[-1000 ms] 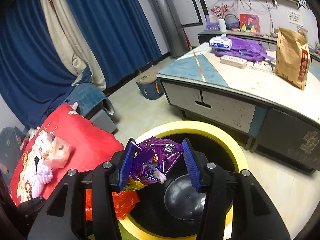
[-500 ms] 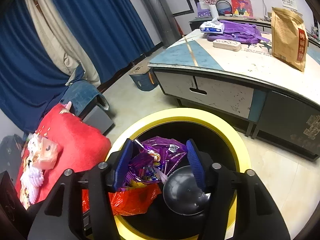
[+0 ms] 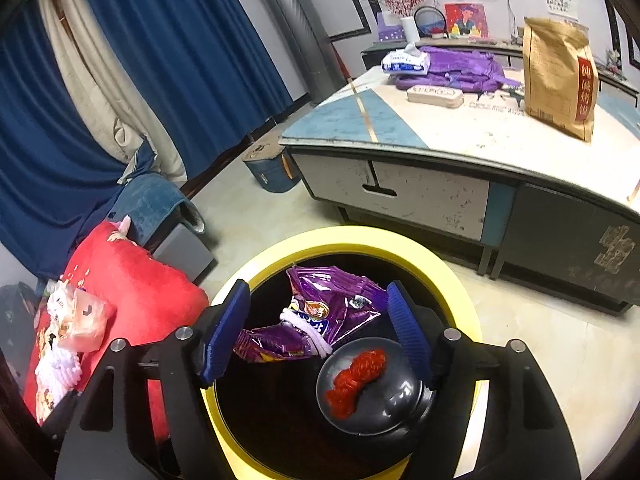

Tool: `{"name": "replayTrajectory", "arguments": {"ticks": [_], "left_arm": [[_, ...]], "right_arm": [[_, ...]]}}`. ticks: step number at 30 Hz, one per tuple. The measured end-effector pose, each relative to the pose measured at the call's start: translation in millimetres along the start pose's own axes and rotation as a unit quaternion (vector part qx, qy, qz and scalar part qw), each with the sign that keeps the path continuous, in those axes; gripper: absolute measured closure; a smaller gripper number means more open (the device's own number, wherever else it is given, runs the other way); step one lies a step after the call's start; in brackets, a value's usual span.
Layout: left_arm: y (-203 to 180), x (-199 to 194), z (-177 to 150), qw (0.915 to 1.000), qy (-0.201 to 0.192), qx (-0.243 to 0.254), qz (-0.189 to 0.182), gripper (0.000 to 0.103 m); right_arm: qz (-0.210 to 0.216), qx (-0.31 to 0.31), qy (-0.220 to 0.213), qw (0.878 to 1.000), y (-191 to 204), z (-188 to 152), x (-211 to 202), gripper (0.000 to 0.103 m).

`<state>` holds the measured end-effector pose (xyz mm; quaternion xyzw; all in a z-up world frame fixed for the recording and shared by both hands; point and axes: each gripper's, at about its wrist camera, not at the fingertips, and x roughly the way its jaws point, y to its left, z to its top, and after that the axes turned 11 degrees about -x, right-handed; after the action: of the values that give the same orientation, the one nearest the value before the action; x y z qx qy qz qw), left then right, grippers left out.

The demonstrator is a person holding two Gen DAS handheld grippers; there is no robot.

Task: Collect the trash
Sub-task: 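Move both tools back over the bedspread toward the white foam nets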

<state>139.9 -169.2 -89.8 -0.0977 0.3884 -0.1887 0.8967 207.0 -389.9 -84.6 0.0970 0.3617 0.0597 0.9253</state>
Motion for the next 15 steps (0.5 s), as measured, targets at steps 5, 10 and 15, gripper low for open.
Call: {"name": "replayTrajectory", "arguments": {"ticks": [5,10,15], "left_arm": [[7.6,-17.7,6.2,0.9993,-0.033,-0.012,0.012,0.011],[15.4,-35.1,12.6,0.9972,-0.065,-0.022,0.028,0.011],[25.8,-52.9,17.6,0.9937,-0.097,-0.033,0.046,0.011]], "right_arm": [[0.001,-0.018,-0.020,1.000,14.4,3.2,-11.9,0.027],[0.017,-0.044,-0.039,0.998,36.4,6.9,-23.7,0.025],[0.037,-0.071,-0.053,0.995,62.3,8.3,-35.6,0.024]]}}
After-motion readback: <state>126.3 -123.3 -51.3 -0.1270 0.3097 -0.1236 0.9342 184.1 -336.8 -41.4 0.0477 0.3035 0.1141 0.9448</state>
